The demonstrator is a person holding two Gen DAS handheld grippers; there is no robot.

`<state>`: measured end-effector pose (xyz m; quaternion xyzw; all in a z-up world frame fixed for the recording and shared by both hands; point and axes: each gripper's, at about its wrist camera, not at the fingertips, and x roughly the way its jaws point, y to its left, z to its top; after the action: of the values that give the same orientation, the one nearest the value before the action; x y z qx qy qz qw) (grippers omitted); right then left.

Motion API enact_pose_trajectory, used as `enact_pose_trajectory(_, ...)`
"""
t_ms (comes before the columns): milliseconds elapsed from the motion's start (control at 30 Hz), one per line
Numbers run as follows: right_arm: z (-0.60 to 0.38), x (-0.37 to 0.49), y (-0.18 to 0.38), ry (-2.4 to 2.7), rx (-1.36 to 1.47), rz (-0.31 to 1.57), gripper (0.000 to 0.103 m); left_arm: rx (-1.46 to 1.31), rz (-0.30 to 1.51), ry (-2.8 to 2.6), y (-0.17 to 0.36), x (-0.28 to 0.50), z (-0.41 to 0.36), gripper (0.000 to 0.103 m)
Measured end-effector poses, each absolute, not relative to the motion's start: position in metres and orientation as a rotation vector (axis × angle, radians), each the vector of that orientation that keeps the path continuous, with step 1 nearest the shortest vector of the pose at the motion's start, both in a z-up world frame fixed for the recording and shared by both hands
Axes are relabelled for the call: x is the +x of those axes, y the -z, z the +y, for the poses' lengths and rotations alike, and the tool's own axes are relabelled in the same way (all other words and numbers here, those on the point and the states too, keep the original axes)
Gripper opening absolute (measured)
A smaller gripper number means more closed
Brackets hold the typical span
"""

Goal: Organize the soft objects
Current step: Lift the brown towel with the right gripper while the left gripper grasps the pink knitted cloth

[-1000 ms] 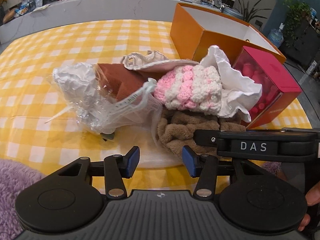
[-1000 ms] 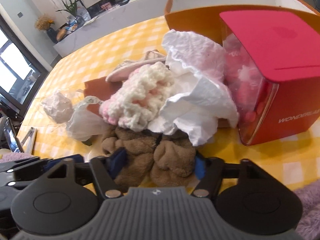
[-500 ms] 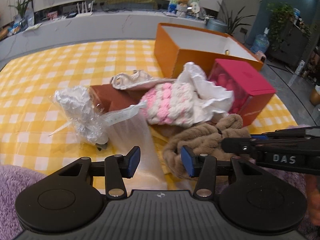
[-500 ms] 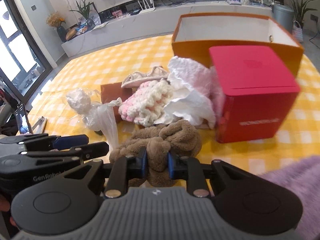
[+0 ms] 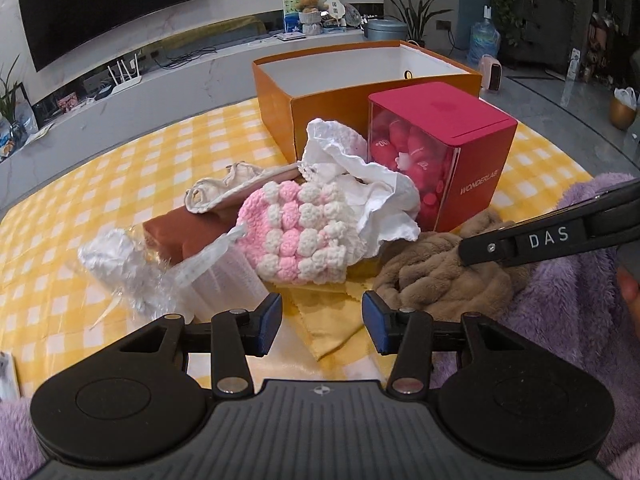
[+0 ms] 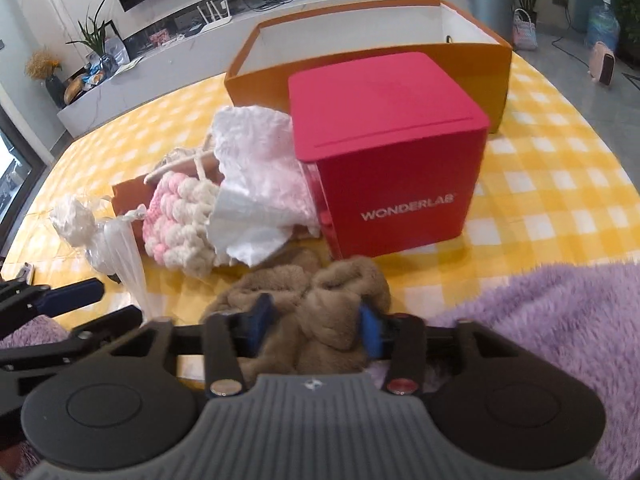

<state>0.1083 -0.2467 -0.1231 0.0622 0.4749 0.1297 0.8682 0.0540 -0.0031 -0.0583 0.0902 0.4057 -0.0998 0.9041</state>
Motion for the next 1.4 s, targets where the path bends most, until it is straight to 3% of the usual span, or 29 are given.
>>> enact_pose_trajectory(67,-0.236,0.111,0.128,-0.307,0.098,1.021,0.074,0.208,0.839,0.204,0.06,0.06,-0.005,0.056)
enact_pose_trajectory(200,-0.225,0.114,0.143,-0.309,0.026,1.05,0.075,0.201,0.851,0.167,0.062,0.077,-0.003,0.057)
enact_pose_trajectory(233,-0.226,0.114,0.146,-0.317,0.021,1.049,0.075,0.205,0.846,0.165,0.061,0.08,-0.004,0.061)
enact_pose_trajectory(300,-0.226,0.114,0.148,-0.336,-0.009,1.045,0.066,0.219,0.843,0.179,0.063,0.086,-0.008,0.072)
enact_pose_trajectory(400,-0.231,0.121,0.15,-0.341,0.023,1.048,0.055,0.238,0.857,0.186,0.073,0.097,-0.016,0.072)
enact_pose_trajectory(500,-0.237,0.126,0.151,-0.349,0.053,1.06,0.053,0.277,0.867,0.171,0.085,0.105,-0.022,0.072)
enact_pose_trajectory(667,-0.239,0.13,0.153,-0.356,0.067,1.076,0.054,0.329,0.884,0.164,0.104,0.115,-0.025,0.06)
enact_pose_trajectory(700,-0.24,0.131,0.153,-0.355,0.073,1.078,0.054,0.325,0.886,0.17,0.106,0.115,-0.025,0.049)
enact_pose_trajectory(800,-0.242,0.132,0.154,-0.354,0.086,1.085,0.054,0.297,0.878,0.19,0.103,0.112,-0.02,0.032)
enact_pose_trajectory(933,-0.24,0.131,0.152,-0.352,0.076,1.081,0.054,0.293,0.831,0.184,0.093,0.101,-0.017,0.027)
enact_pose_trajectory(1100,-0.243,0.122,0.137,-0.365,0.08,1.038,0.045,0.199,0.814,0.185,0.068,0.085,-0.007,0.025)
enact_pose_trajectory(1400,-0.253,0.081,0.093,-0.361,0.056,0.916,0.044,0.048,0.717,0.214,0.012,0.045,0.003,0.025)
